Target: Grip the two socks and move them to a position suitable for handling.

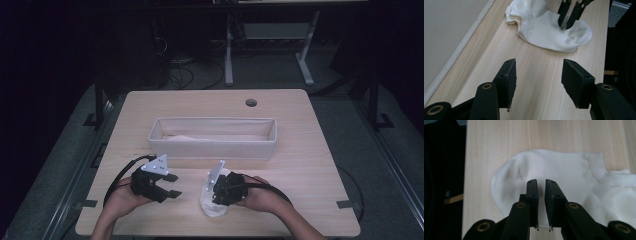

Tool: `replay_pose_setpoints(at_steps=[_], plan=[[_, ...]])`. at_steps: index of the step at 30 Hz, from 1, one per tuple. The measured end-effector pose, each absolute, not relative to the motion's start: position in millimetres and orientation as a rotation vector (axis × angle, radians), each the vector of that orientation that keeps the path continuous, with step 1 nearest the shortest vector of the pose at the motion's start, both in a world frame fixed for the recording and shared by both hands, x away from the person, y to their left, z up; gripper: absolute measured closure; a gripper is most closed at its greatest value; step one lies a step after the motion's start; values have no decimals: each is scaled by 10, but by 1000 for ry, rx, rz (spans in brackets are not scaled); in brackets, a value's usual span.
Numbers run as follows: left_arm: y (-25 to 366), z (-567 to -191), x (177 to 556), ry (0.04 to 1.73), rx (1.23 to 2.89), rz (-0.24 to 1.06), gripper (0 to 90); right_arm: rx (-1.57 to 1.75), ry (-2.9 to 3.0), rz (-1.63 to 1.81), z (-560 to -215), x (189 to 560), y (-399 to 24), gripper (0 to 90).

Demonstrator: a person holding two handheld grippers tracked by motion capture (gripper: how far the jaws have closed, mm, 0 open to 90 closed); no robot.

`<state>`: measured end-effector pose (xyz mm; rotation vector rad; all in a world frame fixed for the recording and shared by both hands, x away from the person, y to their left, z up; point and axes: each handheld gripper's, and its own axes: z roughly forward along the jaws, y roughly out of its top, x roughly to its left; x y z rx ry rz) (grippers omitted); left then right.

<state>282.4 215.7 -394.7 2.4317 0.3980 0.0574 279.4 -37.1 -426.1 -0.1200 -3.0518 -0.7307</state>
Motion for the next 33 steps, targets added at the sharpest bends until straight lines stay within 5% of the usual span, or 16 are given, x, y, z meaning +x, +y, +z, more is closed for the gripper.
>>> replay_pose_setpoints(at_steps=[10, 20, 33], plan=[[2161, -3947, 2826, 397, 2428, 59, 454, -33, -2999, -815, -4154, 2540, -337, 793], [2180, -3954, 2835, 403, 2431, 58, 453, -44, -3003, -756, -4400, 2499, -295, 788], [2172, -3949, 2835, 401, 2433, 57, 453, -40, -3075, -740, -4378, 2452, -329, 680]])
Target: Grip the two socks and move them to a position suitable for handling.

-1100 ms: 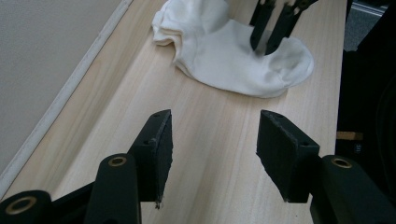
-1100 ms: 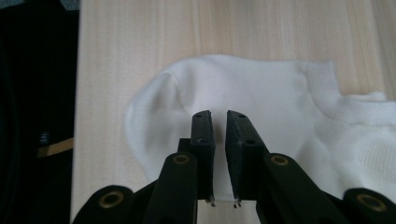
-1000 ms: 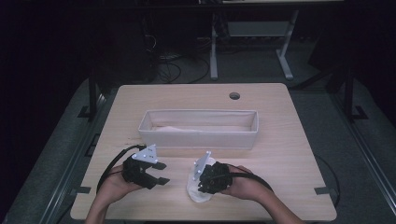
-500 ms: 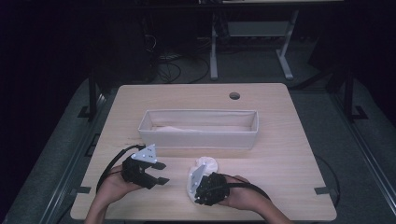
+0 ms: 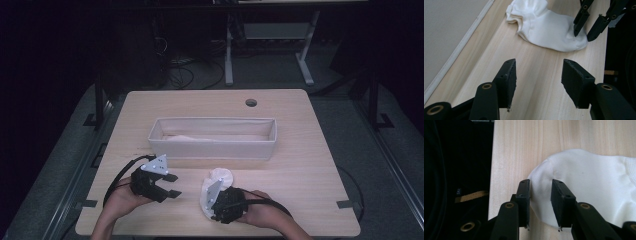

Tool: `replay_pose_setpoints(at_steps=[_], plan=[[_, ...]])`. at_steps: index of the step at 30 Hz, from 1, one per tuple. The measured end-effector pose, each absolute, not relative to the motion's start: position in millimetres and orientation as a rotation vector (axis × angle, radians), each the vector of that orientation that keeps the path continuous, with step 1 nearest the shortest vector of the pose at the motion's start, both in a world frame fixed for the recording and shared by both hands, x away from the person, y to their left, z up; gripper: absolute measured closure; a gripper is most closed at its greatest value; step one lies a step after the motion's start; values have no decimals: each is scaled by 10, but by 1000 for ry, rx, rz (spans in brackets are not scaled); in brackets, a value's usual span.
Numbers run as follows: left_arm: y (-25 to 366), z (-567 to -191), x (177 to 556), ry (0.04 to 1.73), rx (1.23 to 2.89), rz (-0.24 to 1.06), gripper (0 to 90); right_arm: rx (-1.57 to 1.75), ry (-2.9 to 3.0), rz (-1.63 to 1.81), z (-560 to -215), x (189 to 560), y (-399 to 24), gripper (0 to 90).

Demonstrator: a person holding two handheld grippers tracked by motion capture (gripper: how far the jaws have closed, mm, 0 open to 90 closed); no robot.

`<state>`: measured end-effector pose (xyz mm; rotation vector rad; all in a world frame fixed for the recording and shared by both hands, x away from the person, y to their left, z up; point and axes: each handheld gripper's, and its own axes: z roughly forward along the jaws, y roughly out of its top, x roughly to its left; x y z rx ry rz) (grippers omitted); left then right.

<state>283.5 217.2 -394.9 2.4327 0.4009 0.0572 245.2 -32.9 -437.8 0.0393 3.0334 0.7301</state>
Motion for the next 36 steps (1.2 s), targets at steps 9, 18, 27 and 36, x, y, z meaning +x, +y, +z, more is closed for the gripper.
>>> replay_pose_setpoints(at_steps=[9, 18, 27, 36], plan=[[2178, -3943, 2832, 404, 2427, 56, 453, 23, 3024, 699, -4410, 2464, -315, 673], [2163, -3947, 2832, 405, 2428, 57, 453, -15, 2981, 753, -4451, 2460, -357, 709], [2167, -3937, 2830, 407, 2425, 60, 454, -60, 2916, 736, -4462, 2426, -352, 803], [2181, -3953, 2839, 414, 2426, 53, 455, -16, 2972, 787, -4434, 2518, -395, 836]])
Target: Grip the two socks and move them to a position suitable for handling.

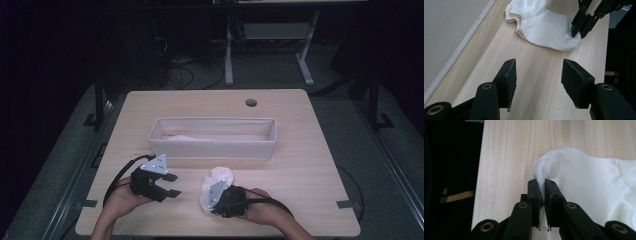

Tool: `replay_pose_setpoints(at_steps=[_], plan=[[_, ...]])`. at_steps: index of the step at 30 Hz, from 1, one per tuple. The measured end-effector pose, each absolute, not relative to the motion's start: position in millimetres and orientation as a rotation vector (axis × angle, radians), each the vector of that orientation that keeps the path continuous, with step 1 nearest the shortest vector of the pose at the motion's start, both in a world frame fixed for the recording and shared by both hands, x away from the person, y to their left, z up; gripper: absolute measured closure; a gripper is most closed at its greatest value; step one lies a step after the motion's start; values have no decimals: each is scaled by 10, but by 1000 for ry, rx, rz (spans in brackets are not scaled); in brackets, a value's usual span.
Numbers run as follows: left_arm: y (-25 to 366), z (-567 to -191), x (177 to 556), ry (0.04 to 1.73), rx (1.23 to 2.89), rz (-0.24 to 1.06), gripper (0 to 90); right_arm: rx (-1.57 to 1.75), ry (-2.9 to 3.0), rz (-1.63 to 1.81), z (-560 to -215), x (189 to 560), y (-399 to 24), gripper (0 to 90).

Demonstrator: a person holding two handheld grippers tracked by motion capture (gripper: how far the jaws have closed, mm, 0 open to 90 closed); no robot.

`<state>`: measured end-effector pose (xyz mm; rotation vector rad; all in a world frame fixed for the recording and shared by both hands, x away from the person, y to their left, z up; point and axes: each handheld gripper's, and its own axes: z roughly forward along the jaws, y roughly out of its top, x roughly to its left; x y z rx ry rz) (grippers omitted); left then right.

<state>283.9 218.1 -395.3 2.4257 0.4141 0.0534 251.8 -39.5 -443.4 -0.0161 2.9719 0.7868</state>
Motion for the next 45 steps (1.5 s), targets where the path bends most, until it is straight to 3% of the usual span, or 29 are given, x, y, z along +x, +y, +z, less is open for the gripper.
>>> replay_pose_setpoints(at_steps=[8, 13, 18, 26, 30, 33, 35, 38, 45], plan=[[2162, -3942, 2830, 407, 2426, 55, 455, -28, 2983, 787, -4357, 2514, -442, 835], [2165, -3940, 2834, 403, 2427, 58, 455, -34, 2958, 762, -4374, 2464, -436, 744], [2171, -3940, 2836, 404, 2424, 58, 455, -69, 2953, 732, -4359, 2439, -403, 838], [2186, -3931, 2833, 409, 2418, 61, 455, -29, 2845, 741, -4151, 2467, -458, 848], [2183, -3928, 2832, 406, 2420, 61, 455, -24, 2888, 682, -4314, 2499, -415, 838], [2185, -3931, 2830, 413, 2417, 58, 455, -3, 2904, 672, -4420, 2510, -405, 788], [2185, -3934, 2832, 413, 2420, 57, 455, 5, 2898, 685, -4411, 2514, -416, 686], [2181, -3935, 2832, 412, 2421, 55, 455, 9, 2905, 692, -4401, 2516, -425, 643], [2187, -3927, 2828, 412, 2417, 59, 454, 24, 2896, 705, -4456, 2564, -416, 685]])
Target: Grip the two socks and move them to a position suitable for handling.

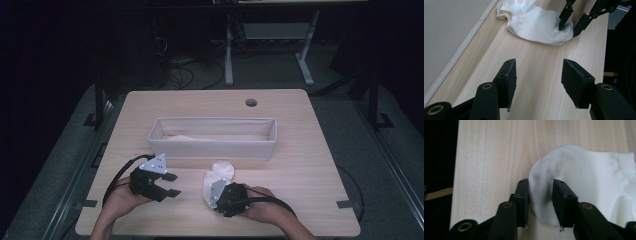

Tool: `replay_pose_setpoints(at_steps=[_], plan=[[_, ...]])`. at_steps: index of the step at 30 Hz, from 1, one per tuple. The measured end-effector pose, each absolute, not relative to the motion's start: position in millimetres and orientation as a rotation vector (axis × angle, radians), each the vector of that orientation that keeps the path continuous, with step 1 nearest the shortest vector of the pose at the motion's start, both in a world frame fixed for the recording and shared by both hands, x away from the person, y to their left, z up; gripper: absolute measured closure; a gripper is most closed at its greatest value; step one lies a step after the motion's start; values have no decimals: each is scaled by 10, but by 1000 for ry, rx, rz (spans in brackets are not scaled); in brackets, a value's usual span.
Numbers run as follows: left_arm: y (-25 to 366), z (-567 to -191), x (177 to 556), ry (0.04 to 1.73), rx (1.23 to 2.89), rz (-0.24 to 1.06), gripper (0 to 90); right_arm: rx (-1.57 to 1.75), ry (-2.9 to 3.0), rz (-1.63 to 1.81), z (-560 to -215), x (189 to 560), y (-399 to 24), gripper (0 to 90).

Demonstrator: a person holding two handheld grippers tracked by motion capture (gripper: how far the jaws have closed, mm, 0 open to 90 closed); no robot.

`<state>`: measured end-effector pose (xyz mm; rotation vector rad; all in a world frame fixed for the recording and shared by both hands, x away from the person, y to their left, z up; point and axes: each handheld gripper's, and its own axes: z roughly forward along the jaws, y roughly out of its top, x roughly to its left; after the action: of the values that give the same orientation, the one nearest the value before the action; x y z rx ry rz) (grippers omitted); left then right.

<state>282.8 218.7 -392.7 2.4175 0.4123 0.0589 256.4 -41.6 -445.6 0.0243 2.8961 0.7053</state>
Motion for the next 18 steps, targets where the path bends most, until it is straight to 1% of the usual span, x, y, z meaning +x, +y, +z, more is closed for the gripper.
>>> replay_pose_setpoints(at_steps=[4, 7, 10, 18], plan=[[2188, -3924, 2828, 413, 2416, 59, 455, -9, 2855, 698, -4467, 2564, -404, 784], [2181, -3923, 2827, 409, 2419, 57, 455, -15, 2835, 674, -4466, 2553, -395, 821], [2176, -3925, 2827, 407, 2421, 55, 455, -15, 2848, 681, -4453, 2556, -404, 835], [2135, -3943, 2826, 400, 2427, 47, 457, -10, 2927, 729, -4420, 2554, -460, 836]])
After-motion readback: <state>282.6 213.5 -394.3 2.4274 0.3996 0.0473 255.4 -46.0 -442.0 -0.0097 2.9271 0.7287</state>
